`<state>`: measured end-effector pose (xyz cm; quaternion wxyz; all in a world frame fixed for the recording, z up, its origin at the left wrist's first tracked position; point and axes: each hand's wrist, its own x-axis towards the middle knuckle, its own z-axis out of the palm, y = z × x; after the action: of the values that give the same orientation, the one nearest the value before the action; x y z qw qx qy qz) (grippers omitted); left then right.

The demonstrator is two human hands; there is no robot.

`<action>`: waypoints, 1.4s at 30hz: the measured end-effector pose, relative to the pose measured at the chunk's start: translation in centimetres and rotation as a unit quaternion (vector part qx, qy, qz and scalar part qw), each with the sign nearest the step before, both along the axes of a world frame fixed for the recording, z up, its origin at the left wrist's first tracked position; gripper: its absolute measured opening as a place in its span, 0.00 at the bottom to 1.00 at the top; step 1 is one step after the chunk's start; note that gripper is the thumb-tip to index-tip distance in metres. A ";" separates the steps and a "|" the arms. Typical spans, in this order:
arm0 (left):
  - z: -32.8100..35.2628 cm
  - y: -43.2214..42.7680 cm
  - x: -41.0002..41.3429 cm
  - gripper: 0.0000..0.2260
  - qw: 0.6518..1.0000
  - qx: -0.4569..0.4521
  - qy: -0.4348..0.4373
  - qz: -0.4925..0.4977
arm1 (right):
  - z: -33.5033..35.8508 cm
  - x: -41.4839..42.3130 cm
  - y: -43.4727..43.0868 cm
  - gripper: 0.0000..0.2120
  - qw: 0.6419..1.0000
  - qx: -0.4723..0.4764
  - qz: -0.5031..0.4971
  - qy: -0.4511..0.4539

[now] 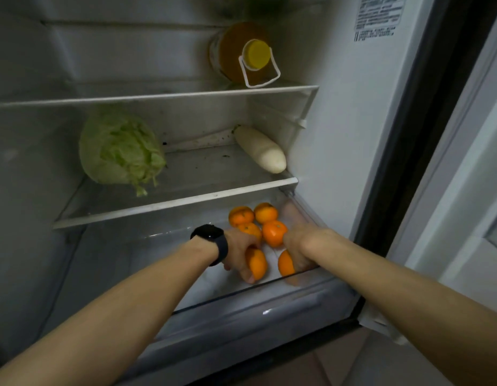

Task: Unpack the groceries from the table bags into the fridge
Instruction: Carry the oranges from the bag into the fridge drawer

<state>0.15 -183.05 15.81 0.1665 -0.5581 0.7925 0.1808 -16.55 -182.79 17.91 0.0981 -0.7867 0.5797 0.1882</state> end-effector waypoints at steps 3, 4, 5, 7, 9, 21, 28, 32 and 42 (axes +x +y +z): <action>-0.2 -0.2 -0.1 0.32 0.998 -0.042 0.045 -0.009 | -0.3 -0.1 0.1 0.19 0.999 -0.033 0.019 0.021; -0.3 -0.2 -0.2 0.34 0.997 -0.050 0.057 -0.007 | -0.5 -0.2 0.0 0.19 0.998 -0.040 0.023 0.029; -0.6 -0.3 -0.3 0.35 0.996 -0.055 0.064 -0.007 | -0.8 -0.2 -0.1 0.19 0.998 -0.050 0.027 0.036; -1.1 -0.3 -0.5 0.36 0.996 -0.059 0.066 -0.009 | -1.0 -0.2 -0.3 0.19 0.996 -0.064 0.031 0.048; -1.2 -0.2 -0.6 0.34 0.996 -0.053 0.072 -0.002 | -1.1 0.0 -0.4 0.18 0.996 -0.068 0.030 0.053; -0.6 0.0 0.0 0.34 0.997 -0.024 0.071 0.018 | -0.6 0.3 -0.4 0.20 0.997 -0.048 0.018 0.063; 2.2 0.8 0.7 0.36 0.998 -0.014 0.042 0.046 | 1.0 -0.4 0.2 0.19 0.995 -0.085 -0.012 -0.040; 5.6 2.9 1.8 0.30 0.988 -0.130 0.021 0.084 | 3.1 -1.7 1.2 0.23 0.965 -0.124 -0.037 -0.226; 4.8 18.9 4.9 0.21 0.859 -0.461 0.117 0.188 | -2.1 -2.6 13.4 0.17 0.767 -0.446 0.033 -0.461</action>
<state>5.04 -164.11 20.62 -0.2406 -0.6840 0.6792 -0.1136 -19.18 -169.36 15.77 -0.0146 -0.7529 0.4572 -0.4732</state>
